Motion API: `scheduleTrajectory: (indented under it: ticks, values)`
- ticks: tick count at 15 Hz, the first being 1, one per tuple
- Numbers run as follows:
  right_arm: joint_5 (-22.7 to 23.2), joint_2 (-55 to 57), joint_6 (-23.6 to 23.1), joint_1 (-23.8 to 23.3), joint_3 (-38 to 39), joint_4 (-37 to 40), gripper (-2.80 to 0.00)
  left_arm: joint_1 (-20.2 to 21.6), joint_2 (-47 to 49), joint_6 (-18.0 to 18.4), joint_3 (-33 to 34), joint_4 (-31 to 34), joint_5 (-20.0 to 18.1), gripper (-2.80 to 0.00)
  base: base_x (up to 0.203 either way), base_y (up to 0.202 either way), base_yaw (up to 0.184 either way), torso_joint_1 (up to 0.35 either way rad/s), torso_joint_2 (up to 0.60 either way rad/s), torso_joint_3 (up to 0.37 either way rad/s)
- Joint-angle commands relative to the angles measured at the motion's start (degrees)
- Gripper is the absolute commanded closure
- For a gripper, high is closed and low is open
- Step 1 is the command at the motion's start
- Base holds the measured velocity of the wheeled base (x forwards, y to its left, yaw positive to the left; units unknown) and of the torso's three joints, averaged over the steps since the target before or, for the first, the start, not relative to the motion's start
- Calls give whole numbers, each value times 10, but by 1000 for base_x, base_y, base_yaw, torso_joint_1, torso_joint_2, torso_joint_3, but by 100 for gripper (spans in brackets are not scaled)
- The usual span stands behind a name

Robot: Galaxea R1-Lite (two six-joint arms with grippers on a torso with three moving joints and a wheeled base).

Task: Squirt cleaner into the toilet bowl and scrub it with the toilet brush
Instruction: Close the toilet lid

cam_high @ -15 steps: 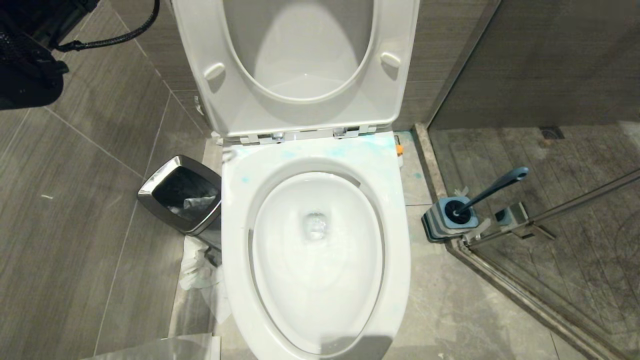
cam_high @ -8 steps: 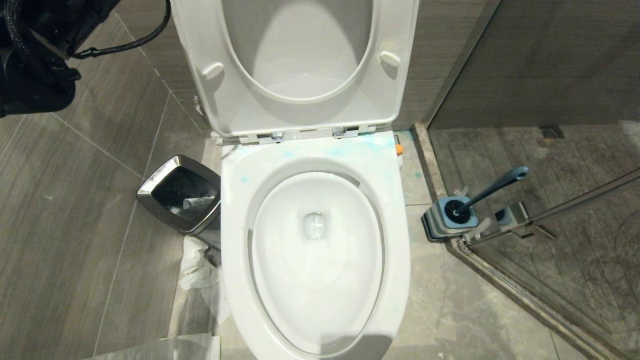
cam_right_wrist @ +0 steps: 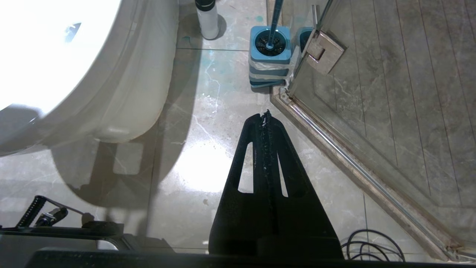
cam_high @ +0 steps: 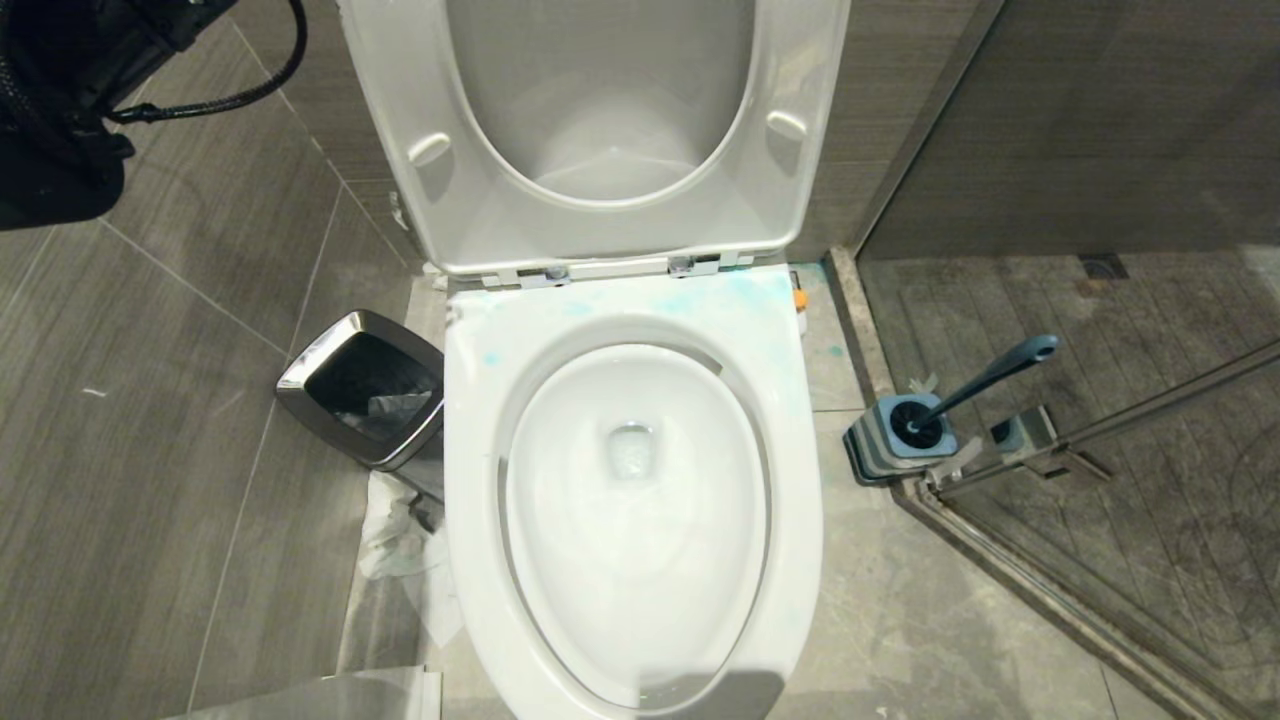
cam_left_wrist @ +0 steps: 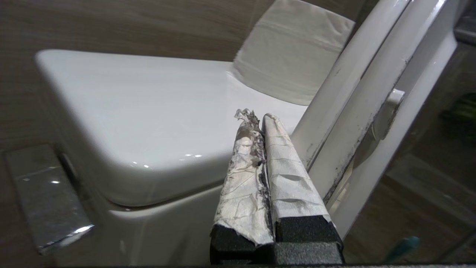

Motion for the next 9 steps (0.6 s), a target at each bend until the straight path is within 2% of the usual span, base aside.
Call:
scheduleTrajectory:
  ticks: [1,4,9]
  values:
    - [0,0,0,0,0,0,0,0,-13,-37,9,0,-38,0,0,0,0,0,0,0]
    - [0,0,0,0,0,0,0,3,-55,-69,83,0,-42,0,0,0,0,0,0,0]
    - [0,0,0,0,0,0,0,22,-180,-68,360,3,-41,0,0,0,0,0,0,0]
